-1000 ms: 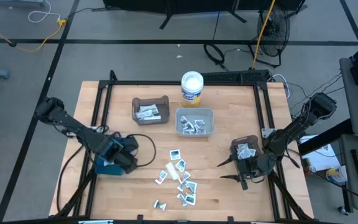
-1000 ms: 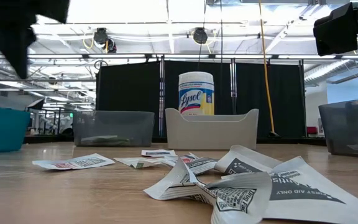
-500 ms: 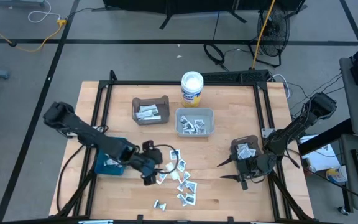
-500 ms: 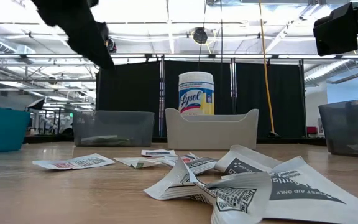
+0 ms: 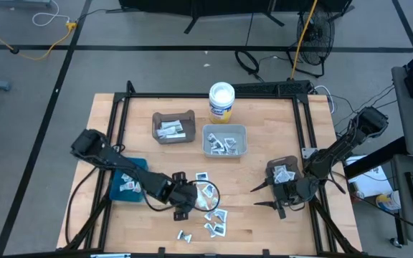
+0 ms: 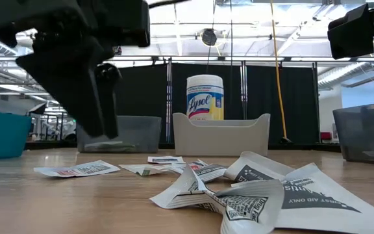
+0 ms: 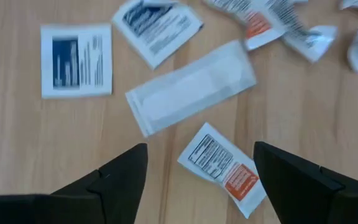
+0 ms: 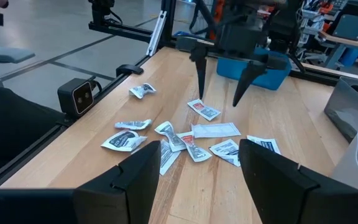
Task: Pick & Place First Aid Supplies
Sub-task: Put the orange ointment pack into the blue bin
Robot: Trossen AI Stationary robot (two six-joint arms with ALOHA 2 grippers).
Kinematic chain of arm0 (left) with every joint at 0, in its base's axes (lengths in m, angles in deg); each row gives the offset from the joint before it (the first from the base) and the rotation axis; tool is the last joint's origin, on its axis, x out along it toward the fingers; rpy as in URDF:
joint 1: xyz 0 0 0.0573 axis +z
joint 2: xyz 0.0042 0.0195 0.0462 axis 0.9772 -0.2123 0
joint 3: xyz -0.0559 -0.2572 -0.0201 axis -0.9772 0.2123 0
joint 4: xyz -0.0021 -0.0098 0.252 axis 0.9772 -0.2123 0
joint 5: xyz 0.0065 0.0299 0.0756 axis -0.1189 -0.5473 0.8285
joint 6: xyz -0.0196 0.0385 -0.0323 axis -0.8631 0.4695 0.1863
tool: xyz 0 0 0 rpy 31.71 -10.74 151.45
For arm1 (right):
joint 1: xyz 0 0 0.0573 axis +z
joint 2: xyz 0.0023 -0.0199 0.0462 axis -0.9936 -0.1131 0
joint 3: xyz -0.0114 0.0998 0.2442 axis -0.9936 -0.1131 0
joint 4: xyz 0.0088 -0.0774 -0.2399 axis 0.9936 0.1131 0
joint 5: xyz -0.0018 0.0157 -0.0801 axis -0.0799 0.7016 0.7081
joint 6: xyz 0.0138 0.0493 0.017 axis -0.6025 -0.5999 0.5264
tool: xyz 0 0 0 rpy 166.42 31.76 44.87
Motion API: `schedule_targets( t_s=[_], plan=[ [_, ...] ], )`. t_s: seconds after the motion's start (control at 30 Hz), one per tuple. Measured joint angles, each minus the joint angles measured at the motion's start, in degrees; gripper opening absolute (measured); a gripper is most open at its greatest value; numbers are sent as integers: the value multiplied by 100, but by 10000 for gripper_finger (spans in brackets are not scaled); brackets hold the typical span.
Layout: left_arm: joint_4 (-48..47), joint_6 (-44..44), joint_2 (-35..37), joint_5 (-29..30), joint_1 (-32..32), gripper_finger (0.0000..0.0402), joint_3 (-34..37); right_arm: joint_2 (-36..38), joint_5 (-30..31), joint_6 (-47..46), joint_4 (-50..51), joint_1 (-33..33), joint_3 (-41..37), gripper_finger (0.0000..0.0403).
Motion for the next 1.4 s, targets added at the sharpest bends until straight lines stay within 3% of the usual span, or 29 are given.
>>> schedule_targets(
  t_s=[0.27, 0.93, 1.13, 1.4],
  plan=[
    [-94, -521, -249, -148, 2, 310, -54, 0, 0, -2, 13, 0, 0, 212],
    [-1, -783, -560, -401, -153, 251, -70, 2, 2, -5, 1, 0, 0, 212],
    [-28, -778, -566, -317, -150, 217, -65, 2, 2, -31, 15, 0, 0, 212],
    [-39, -587, -573, -196, -142, 140, -58, 2, 2, -30, 15, 0, 0, 212]
  ],
)
